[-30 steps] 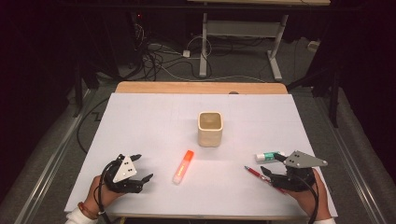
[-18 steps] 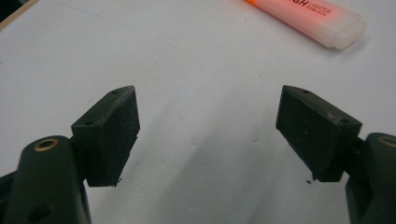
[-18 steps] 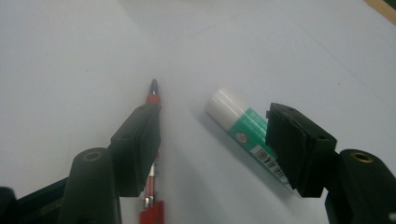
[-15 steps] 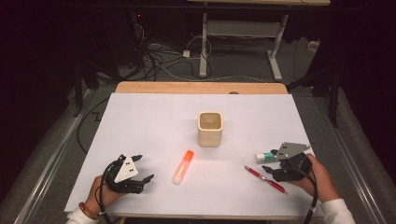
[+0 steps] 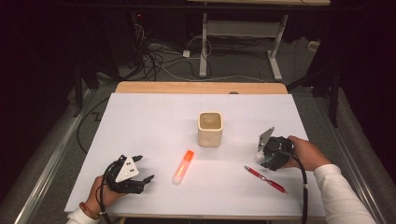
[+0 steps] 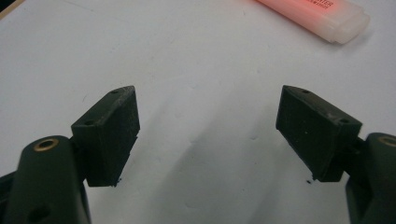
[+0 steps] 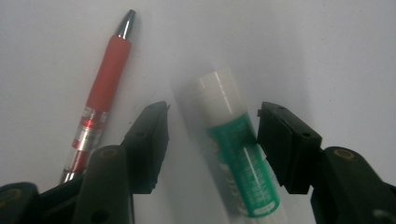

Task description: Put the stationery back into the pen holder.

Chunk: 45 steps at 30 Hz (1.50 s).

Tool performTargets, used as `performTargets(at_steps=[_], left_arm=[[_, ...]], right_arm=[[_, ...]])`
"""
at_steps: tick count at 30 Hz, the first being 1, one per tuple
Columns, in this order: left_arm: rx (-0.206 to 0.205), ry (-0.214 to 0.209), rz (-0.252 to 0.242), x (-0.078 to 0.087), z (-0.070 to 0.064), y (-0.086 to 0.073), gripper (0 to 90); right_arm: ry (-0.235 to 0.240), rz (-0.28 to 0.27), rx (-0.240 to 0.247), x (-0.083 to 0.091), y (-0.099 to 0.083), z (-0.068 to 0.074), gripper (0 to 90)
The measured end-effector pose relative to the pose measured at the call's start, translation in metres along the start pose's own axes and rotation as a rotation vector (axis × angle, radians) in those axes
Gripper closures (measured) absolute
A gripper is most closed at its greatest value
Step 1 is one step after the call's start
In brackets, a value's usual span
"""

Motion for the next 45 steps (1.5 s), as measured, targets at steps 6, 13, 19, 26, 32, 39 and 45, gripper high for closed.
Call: performTargets(at_steps=[6,13,19,26,32,39,45], left_arm=[[-0.002,-0.002,0.006,-0.002,-0.001,0.0,20.7],[-0.002,-0.007,0.01,-0.003,-0.001,-0.001,20.6],[-0.002,-0.007,0.011,-0.003,-0.002,-0.001,20.6],[-0.002,-0.005,0.01,-0.003,-0.002,-0.001,20.6],[-0.002,-0.003,0.007,-0.002,-0.001,0.0,20.5],[0.005,0.007,0.0,-0.001,0.0,0.001,20.4],[0.008,0.009,-0.001,-0.001,0.0,0.001,20.3]], right_arm=[[0.024,0.053,0.036,-0.007,0.004,-0.008,52.4],[0.071,0.078,0.086,-0.016,0.006,-0.011,58.6],[0.098,0.074,0.178,-0.016,0.007,-0.009,65.1],[0.074,0.006,0.196,-0.01,0.01,-0.009,65.4],[0.015,-0.148,0.113,0.011,0.014,-0.016,65.5],[-0.026,-0.39,-0.02,0.035,0.023,-0.017,65.5],[-0.068,-0.527,-0.114,0.047,0.034,-0.019,65.5]])
Point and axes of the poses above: each handheld gripper's, and its own axes: x roughly backward along the jaws, y roughly out of its top, z roughly to its left, the point moved 8 cm from there along -x, roughly forward along the jaws, and after that the axes turned 6 degrees about -x, right-handed, at the moved point
